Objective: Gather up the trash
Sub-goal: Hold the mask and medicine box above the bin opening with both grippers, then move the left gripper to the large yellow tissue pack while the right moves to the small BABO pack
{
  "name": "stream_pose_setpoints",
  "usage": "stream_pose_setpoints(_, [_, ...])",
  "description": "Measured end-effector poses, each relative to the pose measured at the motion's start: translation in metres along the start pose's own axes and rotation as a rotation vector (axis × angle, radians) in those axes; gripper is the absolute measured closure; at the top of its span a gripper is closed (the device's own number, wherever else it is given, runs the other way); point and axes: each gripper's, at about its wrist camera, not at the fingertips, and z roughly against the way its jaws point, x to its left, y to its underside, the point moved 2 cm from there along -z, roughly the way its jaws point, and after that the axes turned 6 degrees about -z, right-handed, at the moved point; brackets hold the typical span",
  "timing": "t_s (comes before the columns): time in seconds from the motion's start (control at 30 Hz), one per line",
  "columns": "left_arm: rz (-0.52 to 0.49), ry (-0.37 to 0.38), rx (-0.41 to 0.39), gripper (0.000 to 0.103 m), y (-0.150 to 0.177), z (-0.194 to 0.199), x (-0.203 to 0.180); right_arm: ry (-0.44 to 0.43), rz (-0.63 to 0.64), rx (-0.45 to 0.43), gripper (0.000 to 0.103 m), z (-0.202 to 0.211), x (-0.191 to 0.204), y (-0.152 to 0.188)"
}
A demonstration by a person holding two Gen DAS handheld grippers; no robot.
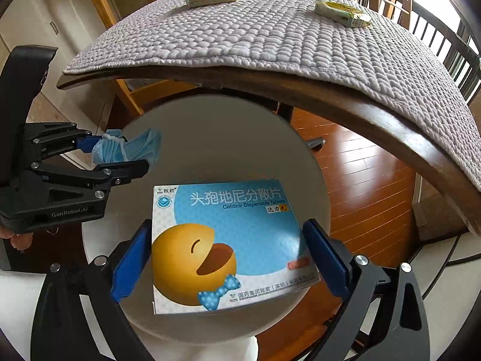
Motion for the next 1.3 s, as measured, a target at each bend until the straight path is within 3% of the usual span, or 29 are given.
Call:
stream_pose_setpoints(0.07, [0.001,0.018,-0.005,0.052,-0.001,-0.003,0.000,-0.009,0.005,-0.003,0.007,-0.001,0.002,0.000])
stream_pose_setpoints(0.17, [0.006,0.010,-0.013,0.031,-0.001,-0.002,0.007,0.009,0.024,-0.016,0.004,-0.003,0.006,-0.002])
stream_pose_setpoints(0.47, [0.020,0.017,-0.059,0.031,-0.012,0.020,0.015,-0.009,-0.004,-0.106,0.004,0.021,0.003,-0.013])
stream_pose_setpoints(0.6, [0.012,0.035,-0.164,0.027,-0.029,0.062,0.019,0.009,-0.023,-0.203,0.004,0.048,-0.005,-0.027])
stream_pose_setpoints(0.67, [0.013,0.018,-0.222,0.011,-0.038,0.079,0.023,0.023,-0.041,-0.261,0.004,0.061,-0.015,-0.040])
stream_pose_setpoints(0.7, [0.020,0.003,-0.251,0.008,-0.044,0.086,0.026,0.031,-0.050,-0.283,0.004,0.065,-0.019,-0.047])
stream_pose_setpoints(0.87, [0.113,-0.009,-0.328,0.007,-0.077,0.098,0.047,0.064,-0.092,-0.370,0.004,0.082,-0.046,-0.080])
stream_pose_setpoints(1.0, [0.185,-0.008,-0.322,0.004,-0.101,0.088,0.066,0.091,-0.105,-0.391,0.004,0.083,-0.060,-0.100])
stream_pose_setpoints(1.3, [0.204,-0.049,-0.295,0.002,-0.152,0.064,0.102,0.138,-0.101,-0.377,0.004,0.056,-0.083,-0.157])
